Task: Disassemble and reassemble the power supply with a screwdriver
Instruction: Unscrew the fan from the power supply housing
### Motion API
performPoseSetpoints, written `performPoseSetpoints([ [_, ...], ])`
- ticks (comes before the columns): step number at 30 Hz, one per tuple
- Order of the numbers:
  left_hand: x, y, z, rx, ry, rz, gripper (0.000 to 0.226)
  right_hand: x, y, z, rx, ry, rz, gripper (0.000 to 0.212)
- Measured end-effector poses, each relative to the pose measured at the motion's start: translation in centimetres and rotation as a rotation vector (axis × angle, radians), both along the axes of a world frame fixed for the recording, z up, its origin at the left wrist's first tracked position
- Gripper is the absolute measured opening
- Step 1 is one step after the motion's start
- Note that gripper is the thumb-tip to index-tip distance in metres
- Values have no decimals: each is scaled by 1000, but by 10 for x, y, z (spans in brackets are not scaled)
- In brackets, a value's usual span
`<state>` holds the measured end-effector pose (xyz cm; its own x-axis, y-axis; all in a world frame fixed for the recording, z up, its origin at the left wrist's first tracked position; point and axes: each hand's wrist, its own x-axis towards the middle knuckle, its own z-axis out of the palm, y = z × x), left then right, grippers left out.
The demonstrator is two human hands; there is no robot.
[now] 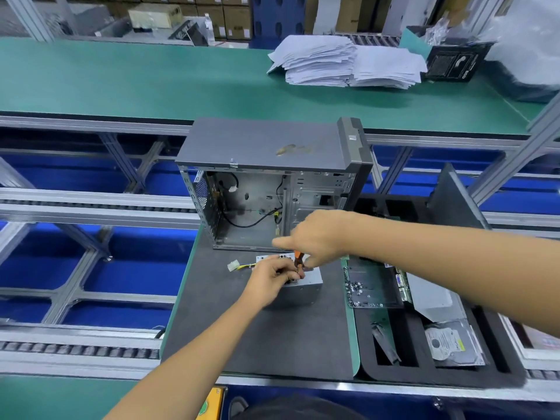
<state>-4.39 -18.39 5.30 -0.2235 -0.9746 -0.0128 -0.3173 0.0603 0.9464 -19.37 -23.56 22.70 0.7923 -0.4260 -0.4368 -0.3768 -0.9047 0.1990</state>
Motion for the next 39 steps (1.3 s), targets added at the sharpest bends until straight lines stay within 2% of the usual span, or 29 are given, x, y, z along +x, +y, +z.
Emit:
performPoseSetpoints([
  [1, 1, 0, 1, 7, 13, -2, 41, 1, -3, 3, -51, 55, 176, 38],
  [3, 2, 2, 1, 10, 17, -22, 30, 5, -7, 5, -101, 111, 426, 34],
  [5, 2, 3, 0, -17, -15, -33, 23, 5, -7, 2, -73, 82, 511, 29],
  [7, 3, 4, 1, 44, 27, -13, 23, 2, -3, -5, -62, 14, 415, 25],
  [10, 3, 3, -1, 55, 61, -14, 32, -3, 5, -15, -109, -80, 81, 23],
  [12, 3, 3, -2, 35, 32, -36, 25, 0, 11, -19, -113, -60, -90, 22],
  [14, 2, 3, -2, 43, 21, -47, 16, 7, 17, -20, -75, -28, -191, 24],
  [16, 0, 2, -1, 48, 12, -41, 11, 12, 15, -15, -49, 3, -204, 28],
  [18, 0, 3, 2, 58, 18, -35, 11, 14, 7, -7, -93, 30, -37, 32],
  [21, 1, 3, 2, 76, 39, -23, 27, 15, -7, 4, -129, 139, 392, 39],
  [23, 2, 3, -1, 56, 20, -12, 33, 17, -10, 4, -86, 152, 532, 31],
  [24, 2, 2, -1, 52, 11, -11, 33, 16, -10, 1, -70, 123, 532, 25],
  [26, 2, 2, -1, 67, 30, -4, 36, 10, -9, -12, -60, 10, 348, 19],
  [29, -1, 0, -2, 29, -9, 13, 38, 0, -2, -25, -40, -104, -121, 19],
  [32, -2, 1, -2, -9, -19, 0, 40, 1, 5, -32, 9, -89, -298, 24],
  [35, -1, 1, -2, -3, -33, -8, 34, 4, 0, -23, -11, -35, -83, 24],
  [39, 1, 1, 0, 23, -7, -12, 51, 16, -19, 4, -122, 182, 524, 42],
])
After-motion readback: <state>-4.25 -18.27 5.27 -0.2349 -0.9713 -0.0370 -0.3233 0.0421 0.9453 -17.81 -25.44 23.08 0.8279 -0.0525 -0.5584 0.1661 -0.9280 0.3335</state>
